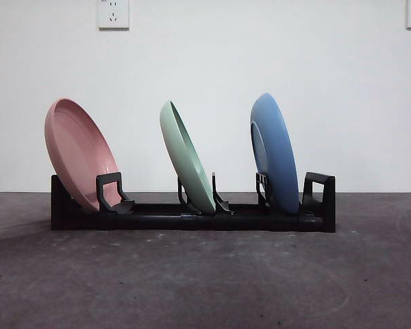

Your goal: Place the plate

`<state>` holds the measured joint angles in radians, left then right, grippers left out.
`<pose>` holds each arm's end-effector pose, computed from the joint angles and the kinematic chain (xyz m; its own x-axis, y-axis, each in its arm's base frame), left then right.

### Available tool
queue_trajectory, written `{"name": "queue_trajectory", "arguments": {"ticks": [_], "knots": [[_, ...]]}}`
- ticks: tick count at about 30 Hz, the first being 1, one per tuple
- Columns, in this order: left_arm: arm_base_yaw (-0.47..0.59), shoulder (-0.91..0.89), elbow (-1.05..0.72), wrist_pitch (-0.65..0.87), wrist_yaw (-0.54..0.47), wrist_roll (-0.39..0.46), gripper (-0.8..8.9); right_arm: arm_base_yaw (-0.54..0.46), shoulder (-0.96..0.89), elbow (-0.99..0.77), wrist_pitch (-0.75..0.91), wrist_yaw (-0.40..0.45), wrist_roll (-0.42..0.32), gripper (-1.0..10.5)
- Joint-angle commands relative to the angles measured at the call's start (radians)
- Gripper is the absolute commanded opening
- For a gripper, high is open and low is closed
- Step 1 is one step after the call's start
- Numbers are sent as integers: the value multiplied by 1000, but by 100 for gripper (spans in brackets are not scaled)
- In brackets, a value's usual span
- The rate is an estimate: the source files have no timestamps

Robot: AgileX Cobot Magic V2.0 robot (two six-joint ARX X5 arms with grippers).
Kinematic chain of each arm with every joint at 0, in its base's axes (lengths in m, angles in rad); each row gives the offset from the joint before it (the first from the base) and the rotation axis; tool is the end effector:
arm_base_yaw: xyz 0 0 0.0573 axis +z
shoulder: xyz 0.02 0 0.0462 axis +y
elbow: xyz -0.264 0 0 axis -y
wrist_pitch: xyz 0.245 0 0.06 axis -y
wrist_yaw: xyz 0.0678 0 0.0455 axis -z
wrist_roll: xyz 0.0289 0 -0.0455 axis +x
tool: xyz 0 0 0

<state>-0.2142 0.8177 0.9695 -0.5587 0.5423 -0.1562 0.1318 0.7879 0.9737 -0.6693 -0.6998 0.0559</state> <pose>0.1508 -0.0481 0.3558 0.6589 -0.6715 -0.3390 0.5772 0.7403 -0.3446 0.1394 0.0373 0.3531 0.5868 0.7275 -0.3556 -0.6390 0.6857 0.3484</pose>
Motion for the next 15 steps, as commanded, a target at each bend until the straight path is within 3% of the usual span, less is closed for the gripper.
{"name": "queue_trajectory", "arguments": {"ticks": [1,3,9,15], "knots": [[-4,6,23,6,5,15,487,3,8,16,11,2,-8,442],[-4,6,23,6,5,14,539,3,8,16,11,2,-8,442],[-4,6,23,4,5,12,539,3,8,15,10,0,1,442],[-4,-1,23,-21,5,-14,535,3,9,16,28,-5,56,442]]}}
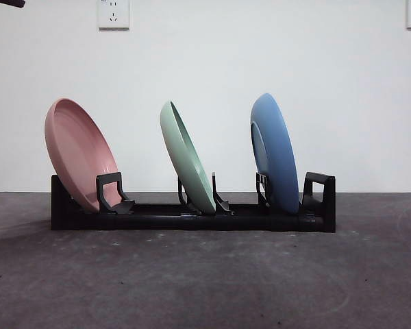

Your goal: Place the plate

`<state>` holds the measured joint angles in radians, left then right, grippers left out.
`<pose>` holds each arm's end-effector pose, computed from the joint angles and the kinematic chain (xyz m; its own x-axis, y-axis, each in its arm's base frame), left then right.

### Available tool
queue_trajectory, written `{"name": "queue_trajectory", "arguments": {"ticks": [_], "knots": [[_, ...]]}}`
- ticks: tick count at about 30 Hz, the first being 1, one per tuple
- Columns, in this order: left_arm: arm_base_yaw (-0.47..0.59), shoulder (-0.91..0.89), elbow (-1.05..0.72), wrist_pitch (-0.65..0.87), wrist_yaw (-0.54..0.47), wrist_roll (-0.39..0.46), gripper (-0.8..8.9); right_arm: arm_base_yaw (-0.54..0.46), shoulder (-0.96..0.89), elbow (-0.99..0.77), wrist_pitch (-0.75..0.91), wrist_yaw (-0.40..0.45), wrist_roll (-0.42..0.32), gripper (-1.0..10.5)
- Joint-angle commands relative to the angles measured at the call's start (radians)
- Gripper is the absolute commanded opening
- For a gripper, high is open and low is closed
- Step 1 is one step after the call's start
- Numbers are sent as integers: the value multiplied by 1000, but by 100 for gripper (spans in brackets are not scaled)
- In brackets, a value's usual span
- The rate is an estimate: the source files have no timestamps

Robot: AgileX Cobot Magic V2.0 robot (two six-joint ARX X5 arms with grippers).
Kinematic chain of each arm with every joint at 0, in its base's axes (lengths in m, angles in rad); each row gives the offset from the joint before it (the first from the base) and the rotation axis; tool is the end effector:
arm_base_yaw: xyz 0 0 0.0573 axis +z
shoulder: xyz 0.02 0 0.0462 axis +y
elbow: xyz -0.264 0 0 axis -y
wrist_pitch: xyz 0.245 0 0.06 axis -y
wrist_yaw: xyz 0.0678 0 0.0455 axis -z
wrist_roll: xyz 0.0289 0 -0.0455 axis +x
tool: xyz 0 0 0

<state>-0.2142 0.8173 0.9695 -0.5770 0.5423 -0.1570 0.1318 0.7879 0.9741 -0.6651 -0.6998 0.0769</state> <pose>0.1500 -0.0479 0.3543 0.6529 -0.6702 -0.3530 0.5707 0.7416 -0.3526 0.1396 0.0373 0.3535 0.5884 0.7277 -0.3525 -0.6301 0.6858 0.3641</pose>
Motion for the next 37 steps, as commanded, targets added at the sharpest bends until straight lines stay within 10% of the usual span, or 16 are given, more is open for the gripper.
{"name": "queue_trajectory", "arguments": {"ticks": [1,37], "knots": [[-4,-4,23,-11,5,-13,535,3,10,15,37,-8,49,442],[-4,-277,38,-262,5,-55,531,82,967,505,226,19,132,448]]}}
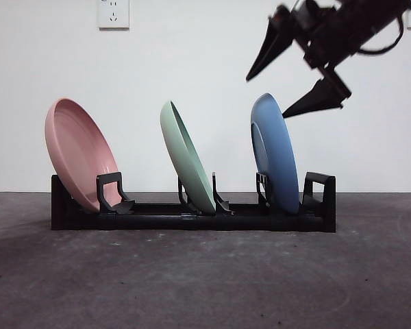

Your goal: Place the plate

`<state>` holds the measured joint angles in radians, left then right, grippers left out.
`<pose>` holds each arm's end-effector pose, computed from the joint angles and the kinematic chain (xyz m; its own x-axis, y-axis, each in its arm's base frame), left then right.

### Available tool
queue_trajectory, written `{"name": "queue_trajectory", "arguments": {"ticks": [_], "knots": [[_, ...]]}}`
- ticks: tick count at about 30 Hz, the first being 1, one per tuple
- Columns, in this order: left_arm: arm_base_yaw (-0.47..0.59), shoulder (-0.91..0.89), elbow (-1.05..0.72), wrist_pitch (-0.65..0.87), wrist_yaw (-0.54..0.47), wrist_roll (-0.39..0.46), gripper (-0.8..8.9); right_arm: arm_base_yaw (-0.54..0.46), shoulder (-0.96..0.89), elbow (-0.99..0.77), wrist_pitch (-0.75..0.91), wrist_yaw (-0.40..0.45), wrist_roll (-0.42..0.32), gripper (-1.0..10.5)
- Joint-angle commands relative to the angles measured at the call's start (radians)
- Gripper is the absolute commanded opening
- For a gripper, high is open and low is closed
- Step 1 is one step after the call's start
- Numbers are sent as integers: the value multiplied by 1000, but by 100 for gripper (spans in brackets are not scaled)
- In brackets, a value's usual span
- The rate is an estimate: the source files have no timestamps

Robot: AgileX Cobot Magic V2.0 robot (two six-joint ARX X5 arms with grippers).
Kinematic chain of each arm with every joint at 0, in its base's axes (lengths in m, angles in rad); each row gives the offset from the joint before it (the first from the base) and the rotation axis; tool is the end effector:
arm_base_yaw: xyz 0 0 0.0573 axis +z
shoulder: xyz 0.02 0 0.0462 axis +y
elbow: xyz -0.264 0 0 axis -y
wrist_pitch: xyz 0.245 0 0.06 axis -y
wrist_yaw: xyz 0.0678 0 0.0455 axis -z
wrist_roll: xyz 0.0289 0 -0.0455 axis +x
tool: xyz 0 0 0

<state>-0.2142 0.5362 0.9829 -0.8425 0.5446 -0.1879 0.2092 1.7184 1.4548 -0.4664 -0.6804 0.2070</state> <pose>0.0686 -0.0302 0.3627 0.6610 -0.6740 -0.3298 0.5671 0.7366 -0.3686 0.3662 0.0963 0.2985 0.4360 0.7357 -0.5184 -0.4727 0.6773 0.5637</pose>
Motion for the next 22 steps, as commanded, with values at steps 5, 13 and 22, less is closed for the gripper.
{"name": "queue_trajectory", "arguments": {"ticks": [5,13,22], "knots": [[-4,4,24,-5,3,-27,531,5,68,24,85,-2,3,304],[-4,4,24,-10,3,-23,530,5,68,24,90,0,4,8],[-4,6,24,-10,3,-11,530,3,29,27,87,-30,71,8]]}}
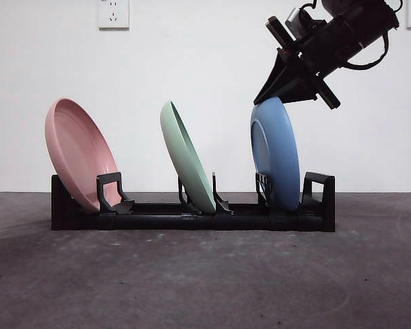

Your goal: Place the plate

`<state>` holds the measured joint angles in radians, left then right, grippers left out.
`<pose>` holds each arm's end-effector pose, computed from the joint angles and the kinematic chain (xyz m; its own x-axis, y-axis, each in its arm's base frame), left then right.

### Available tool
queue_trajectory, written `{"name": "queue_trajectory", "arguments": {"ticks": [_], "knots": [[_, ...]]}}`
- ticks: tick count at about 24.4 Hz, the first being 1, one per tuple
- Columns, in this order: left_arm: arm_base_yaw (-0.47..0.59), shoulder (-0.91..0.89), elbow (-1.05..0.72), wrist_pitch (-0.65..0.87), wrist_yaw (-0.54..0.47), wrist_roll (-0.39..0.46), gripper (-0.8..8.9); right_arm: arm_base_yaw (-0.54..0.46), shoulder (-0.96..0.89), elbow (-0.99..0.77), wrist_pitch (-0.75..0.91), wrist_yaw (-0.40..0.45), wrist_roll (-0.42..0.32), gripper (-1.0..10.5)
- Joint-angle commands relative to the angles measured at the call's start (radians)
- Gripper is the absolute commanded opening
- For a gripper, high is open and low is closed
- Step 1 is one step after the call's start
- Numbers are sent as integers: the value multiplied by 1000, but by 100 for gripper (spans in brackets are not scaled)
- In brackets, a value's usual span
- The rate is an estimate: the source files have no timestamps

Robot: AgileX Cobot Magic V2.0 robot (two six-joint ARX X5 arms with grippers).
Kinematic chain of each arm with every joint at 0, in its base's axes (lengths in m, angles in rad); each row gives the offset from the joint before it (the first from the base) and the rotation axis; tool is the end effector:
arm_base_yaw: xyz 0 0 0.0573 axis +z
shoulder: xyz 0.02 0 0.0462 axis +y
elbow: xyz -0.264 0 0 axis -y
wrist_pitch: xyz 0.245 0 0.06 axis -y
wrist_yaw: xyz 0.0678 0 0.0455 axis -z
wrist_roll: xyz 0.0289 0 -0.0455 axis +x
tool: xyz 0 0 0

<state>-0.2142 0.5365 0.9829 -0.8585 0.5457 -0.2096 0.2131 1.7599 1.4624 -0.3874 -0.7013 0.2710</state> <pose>0.0681 -0.0302 0.3613 0.6550 -0.6736 -0.3424 0.5508 0.7358 -0.3940 0.3783 0.1009 0.2915 0.4419 0.7558 -0.4833 -0.4607 0.6535 0.6006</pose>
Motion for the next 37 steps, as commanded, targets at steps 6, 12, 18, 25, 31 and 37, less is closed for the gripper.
{"name": "queue_trajectory", "arguments": {"ticks": [6,12,18,25,31,37], "knots": [[-4,6,24,6,1,21,530,0,-122,19,-24,-10,34,8],[-4,16,24,6,1,29,530,1,-272,19,-139,-17,31,8],[-4,28,24,6,1,38,530,19,-430,19,-341,-33,-57,8],[-4,49,24,16,1,41,530,124,-585,-10,-595,-29,-284,8],[-4,74,24,20,1,43,530,320,-690,-131,-637,93,-323,8],[-4,104,24,20,1,44,530,692,-703,-370,-462,454,-207,8]]}}
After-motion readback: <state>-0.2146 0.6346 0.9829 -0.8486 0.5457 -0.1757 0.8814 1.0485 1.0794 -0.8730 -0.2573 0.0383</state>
